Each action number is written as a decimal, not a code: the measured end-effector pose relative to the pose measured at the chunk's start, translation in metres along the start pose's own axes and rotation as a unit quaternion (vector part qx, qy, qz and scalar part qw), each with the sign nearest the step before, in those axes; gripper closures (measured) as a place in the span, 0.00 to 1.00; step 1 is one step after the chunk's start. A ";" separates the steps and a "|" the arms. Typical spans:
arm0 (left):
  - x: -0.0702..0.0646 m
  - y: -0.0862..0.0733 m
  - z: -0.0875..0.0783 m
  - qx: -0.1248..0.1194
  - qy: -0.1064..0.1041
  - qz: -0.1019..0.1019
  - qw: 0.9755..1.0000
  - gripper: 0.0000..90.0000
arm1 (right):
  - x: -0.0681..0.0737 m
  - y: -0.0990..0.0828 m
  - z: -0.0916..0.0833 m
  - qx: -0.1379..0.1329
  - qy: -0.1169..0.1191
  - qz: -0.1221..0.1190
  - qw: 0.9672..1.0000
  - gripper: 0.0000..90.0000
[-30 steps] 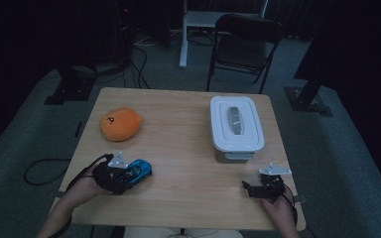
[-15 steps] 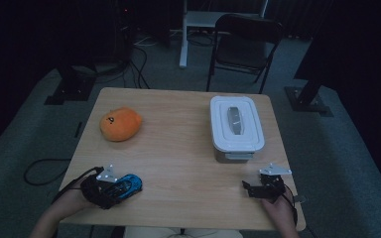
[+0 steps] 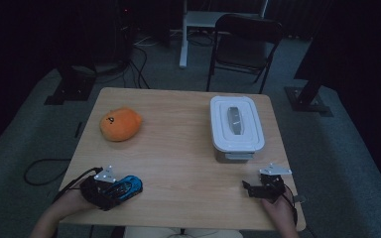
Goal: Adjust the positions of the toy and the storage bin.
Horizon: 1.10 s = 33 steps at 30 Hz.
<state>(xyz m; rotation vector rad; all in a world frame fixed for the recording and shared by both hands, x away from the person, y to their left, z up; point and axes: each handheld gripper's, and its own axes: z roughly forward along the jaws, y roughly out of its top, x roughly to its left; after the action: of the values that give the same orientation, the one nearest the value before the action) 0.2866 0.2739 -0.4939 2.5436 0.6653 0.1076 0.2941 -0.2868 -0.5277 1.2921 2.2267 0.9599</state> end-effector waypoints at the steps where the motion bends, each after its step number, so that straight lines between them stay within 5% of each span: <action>1: -0.001 0.000 0.001 0.002 0.002 0.000 1.000 0.29 | 0.000 0.000 0.000 0.000 0.000 0.000 1.000 0.14; 11: 0.002 0.009 -0.020 -0.037 0.015 -0.031 0.999 0.29 | 0.000 0.000 0.000 0.000 0.000 0.000 1.000 0.14; 20: 0.024 0.027 -0.025 -0.076 0.066 -0.081 0.992 0.29 | 0.000 0.000 0.000 0.000 0.000 0.000 1.000 0.14; 23: 0.033 0.035 -0.024 -0.079 0.095 -0.103 0.987 0.29 | 0.000 0.000 0.000 0.000 0.000 0.000 1.000 0.14; 29: 0.051 0.051 -0.021 -0.094 0.152 -0.150 0.972 0.29 | 0.000 0.000 0.000 0.000 0.000 0.000 1.000 0.14; 33: 0.059 0.061 -0.018 -0.103 0.172 -0.159 0.967 0.29 | 0.000 0.000 0.000 0.000 0.000 0.000 1.000 0.14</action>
<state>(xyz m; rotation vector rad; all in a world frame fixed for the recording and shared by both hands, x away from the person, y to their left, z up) 0.3610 0.2643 -0.4515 2.2059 1.1243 0.4883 0.2941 -0.2868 -0.5277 1.2922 2.2268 0.9601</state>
